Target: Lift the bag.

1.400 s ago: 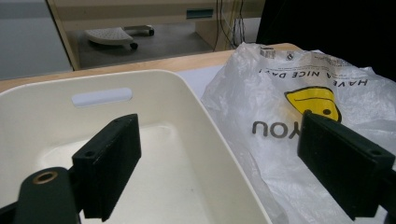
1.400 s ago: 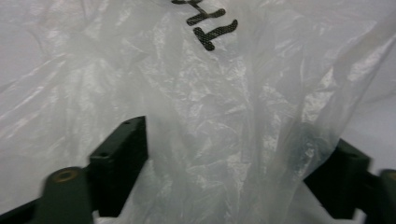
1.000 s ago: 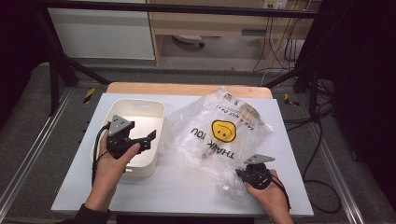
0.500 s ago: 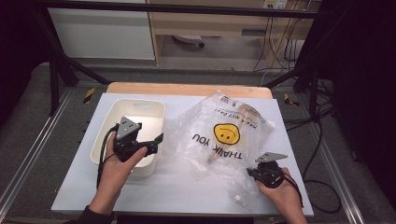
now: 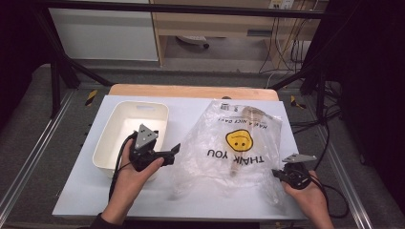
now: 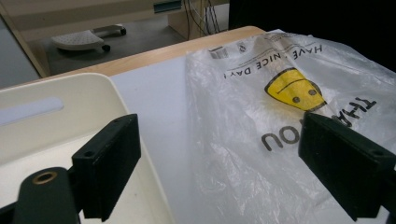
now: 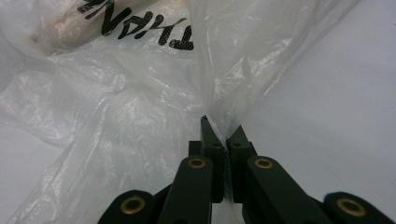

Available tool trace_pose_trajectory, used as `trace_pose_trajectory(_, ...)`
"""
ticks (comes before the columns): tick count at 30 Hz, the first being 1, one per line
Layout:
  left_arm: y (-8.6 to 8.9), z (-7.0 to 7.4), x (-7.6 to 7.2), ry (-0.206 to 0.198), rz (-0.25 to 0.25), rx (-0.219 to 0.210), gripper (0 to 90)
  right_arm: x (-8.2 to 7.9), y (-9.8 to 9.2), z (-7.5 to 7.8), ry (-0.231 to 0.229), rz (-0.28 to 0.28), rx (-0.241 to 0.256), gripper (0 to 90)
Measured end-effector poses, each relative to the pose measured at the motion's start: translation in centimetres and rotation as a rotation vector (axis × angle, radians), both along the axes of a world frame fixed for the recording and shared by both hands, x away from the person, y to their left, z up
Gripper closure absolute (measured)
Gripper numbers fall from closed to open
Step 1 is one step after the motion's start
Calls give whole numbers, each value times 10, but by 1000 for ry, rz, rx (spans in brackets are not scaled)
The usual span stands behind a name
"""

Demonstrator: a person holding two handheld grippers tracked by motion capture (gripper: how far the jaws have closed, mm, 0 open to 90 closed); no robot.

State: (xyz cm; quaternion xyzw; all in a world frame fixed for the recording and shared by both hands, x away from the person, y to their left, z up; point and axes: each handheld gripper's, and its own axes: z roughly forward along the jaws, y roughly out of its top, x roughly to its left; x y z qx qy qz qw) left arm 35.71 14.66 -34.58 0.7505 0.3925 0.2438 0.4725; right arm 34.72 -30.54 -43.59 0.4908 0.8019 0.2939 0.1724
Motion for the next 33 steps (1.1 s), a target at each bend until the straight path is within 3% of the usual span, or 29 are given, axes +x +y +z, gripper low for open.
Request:
trace_pose_trajectory(10, -24, -17, -8, 12, -14, 20, 132, 2, -12, -2, -51, -69, -13, 900)
trace_pose_trajectory(17, -43, -33, -13, 32, -32, 69, 128, 1, -12, -6, -50, -66, -23, 900)
trace_pose_trajectory(28, -55, -62, -19, 87, -36, 113, 117, 0, -12, -8, -47, -69, -26, 900)
trace_pose_trajectory(33, -59, -71, -22, 77, -20, 134, 116, 0, -12, -9, -45, -71, -23, 900)
